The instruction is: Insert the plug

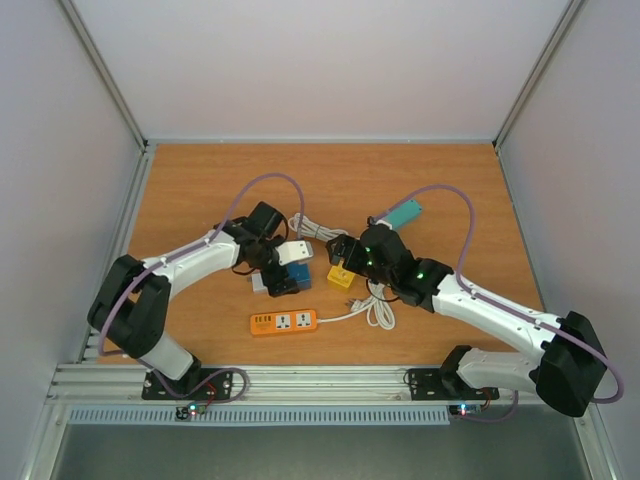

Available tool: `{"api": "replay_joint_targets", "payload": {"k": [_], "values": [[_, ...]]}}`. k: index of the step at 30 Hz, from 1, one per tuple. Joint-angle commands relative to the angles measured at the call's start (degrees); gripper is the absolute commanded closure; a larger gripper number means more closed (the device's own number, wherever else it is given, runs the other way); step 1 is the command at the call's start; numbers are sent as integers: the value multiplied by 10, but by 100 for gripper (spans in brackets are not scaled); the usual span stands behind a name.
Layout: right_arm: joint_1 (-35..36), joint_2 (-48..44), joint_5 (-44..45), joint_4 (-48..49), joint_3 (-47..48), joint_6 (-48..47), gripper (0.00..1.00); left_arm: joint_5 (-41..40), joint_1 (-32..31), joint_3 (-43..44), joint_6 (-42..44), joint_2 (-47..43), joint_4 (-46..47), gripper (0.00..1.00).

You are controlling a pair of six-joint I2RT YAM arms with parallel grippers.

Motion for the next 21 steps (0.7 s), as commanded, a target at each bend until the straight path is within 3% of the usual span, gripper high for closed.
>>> {"api": "replay_joint_targets", "payload": {"k": [1,9,11,14,17,19,21], "values": [[-26,-20,-27,35,-15,-15,6,4,-4,22,-6,27,23,1],[-57,-15,-90,60,-24,-18,10,16,-6,23,18,66,4,29],[-58,-10,-97,64,-25,-19,12,16,-6,19,21,63,8,35],[-60,-6,-109,70,-28,-19,14,20,-7,15,17,49,22,54],[-61,-3,-114,72,-28,-19,14,32,-7,1,9,28,42,61],[-62,-5,-118,71,-30,-18,13,39,-9,-6,7,14,47,74],[-63,-11,-124,71,-32,-19,10,35,-9,-4,-3,-2,43,77]]}}
